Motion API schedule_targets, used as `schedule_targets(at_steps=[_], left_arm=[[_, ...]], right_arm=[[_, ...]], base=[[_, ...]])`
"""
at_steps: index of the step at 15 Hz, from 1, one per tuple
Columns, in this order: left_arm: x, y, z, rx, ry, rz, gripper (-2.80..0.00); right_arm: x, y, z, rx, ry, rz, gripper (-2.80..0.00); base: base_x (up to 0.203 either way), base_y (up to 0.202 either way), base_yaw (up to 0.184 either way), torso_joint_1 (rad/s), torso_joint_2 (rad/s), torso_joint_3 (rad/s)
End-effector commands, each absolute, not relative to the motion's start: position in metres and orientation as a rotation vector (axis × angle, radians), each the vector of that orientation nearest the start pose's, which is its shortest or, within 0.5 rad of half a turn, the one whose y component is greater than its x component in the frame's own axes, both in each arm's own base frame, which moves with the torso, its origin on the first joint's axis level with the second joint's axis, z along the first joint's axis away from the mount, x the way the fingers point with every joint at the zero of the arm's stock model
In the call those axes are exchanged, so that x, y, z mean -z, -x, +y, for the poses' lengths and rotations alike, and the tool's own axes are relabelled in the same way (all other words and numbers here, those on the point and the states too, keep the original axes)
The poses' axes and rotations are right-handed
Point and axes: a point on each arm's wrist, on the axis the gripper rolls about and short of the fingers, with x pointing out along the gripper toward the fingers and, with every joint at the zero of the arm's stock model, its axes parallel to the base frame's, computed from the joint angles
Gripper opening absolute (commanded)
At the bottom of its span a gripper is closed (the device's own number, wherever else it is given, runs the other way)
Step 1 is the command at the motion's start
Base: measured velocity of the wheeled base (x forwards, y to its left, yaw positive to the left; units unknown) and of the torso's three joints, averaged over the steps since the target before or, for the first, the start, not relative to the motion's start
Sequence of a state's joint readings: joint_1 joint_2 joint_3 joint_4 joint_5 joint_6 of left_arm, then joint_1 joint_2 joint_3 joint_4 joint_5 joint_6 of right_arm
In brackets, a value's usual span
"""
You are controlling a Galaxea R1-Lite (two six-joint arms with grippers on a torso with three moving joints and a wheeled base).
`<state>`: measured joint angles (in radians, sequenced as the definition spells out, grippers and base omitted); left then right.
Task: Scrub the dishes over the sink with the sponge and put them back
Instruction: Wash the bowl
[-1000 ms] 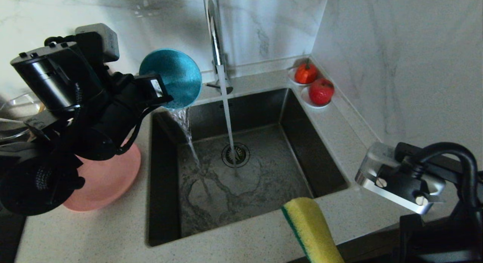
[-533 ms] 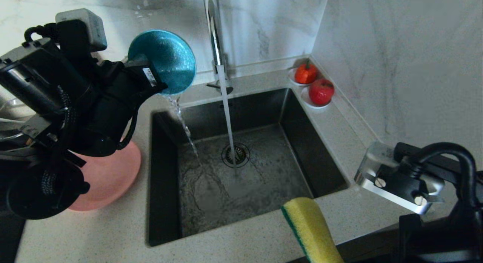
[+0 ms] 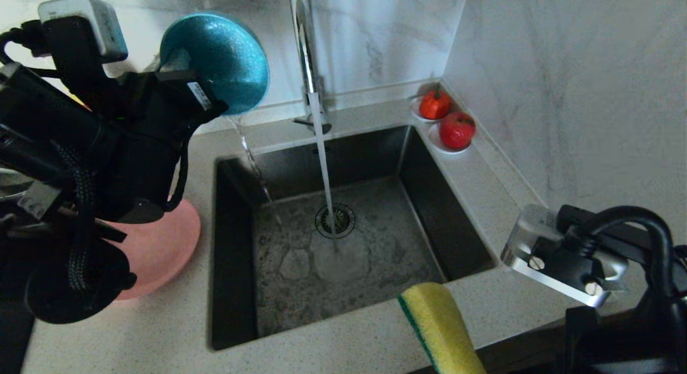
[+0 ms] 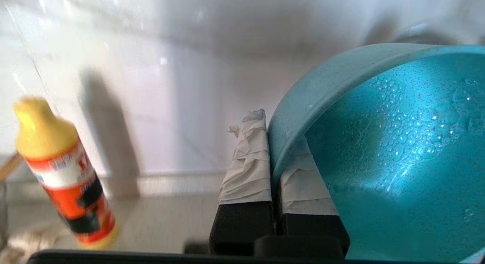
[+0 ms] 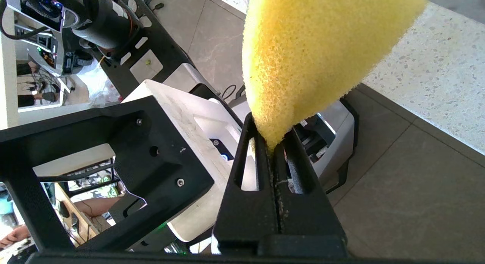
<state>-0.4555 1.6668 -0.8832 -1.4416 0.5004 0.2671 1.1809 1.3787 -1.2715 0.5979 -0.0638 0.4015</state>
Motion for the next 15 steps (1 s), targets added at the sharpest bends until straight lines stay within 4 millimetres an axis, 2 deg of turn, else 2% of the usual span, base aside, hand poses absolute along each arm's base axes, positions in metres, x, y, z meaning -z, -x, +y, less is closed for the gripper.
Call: schedule_targets(at_steps=[1,8,12,15], left_arm=[[-0.294,-0.255,-0.118,-0.117,0.053,-0.604,-2.80],[-0.308,-0.247,-0.116,-0.112,0.047,-0.668,-2.80],[-0.332,-0.235,-0.111,-0.110,0.079,-0.740,-2.80],[-0.333,-0.235,-0.110,-0.111,0.079,-0.740,-2.80]], right_arm=[[-0.283,-0.079,0.188,-0.914,0.087,0.805,-2.80],[-0.280,-0.080,0.191,-0.910,0.095,0.814,-2.80],[-0.279,-0.081,0.193,-0.912,0.095,0.823,-2.80],[-0.279,-0.081,0.193,-0.911,0.096,0.824,-2.80]], base=[[0.000,0.000,0.000,0.000,0.00,0.000],[0.000,0.000,0.000,0.000,0.00,0.000],[0.000,0.000,0.000,0.000,0.00,0.000],[0.000,0.000,0.000,0.000,0.00,0.000]])
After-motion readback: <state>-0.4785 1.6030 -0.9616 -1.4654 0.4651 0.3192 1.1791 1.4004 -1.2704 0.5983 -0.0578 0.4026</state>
